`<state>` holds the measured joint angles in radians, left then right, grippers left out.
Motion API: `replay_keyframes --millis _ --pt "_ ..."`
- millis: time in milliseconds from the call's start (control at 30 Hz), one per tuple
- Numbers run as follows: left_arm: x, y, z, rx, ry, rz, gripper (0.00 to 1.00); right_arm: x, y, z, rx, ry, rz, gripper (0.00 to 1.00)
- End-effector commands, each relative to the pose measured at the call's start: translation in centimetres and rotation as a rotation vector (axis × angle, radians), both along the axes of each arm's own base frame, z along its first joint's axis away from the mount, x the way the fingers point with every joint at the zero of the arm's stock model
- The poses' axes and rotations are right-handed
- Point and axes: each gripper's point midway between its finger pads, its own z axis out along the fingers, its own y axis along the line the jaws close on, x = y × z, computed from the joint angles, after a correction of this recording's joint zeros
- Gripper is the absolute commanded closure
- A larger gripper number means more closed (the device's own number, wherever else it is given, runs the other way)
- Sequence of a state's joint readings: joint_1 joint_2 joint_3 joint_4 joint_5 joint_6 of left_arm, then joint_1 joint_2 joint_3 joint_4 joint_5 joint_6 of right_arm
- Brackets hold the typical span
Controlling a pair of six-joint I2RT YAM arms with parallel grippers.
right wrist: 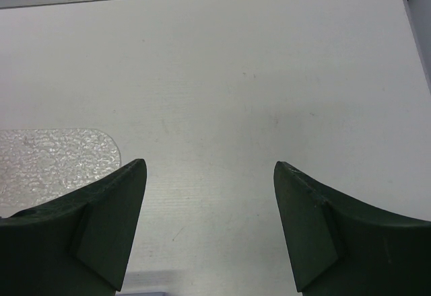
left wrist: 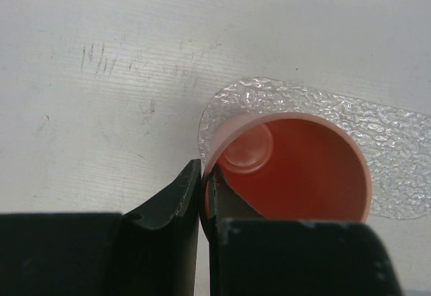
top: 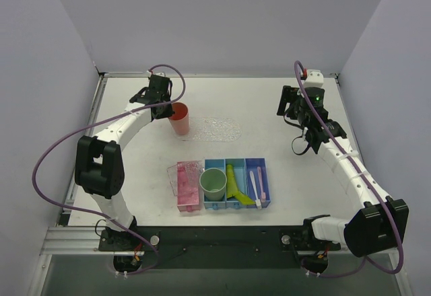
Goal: Prepare toiletry sets of a toothbrush and toothpaste on the tray
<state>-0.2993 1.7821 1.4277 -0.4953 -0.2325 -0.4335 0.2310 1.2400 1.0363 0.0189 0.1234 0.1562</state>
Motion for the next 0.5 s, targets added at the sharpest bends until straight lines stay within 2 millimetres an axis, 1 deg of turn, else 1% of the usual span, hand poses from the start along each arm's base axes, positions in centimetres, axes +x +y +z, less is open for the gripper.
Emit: replay_keyframes --millis 0,200,467 --pt "1.91 -0.09 2.05 0.0 -0.087 0.002 1.0 0.87 0.18 2.35 0.008 -0.066 -0.006 0.29" --pt "1.76 0.15 1.87 0.028 -0.076 -0.003 1.0 0.94 0.15 2.27 0.007 -0.064 -0.005 0.28" --pt "1.51 -0.02 1.24 0.032 -0.057 -0.014 1.0 0.92 0.19 2.23 0.007 -0.063 -0.006 0.28"
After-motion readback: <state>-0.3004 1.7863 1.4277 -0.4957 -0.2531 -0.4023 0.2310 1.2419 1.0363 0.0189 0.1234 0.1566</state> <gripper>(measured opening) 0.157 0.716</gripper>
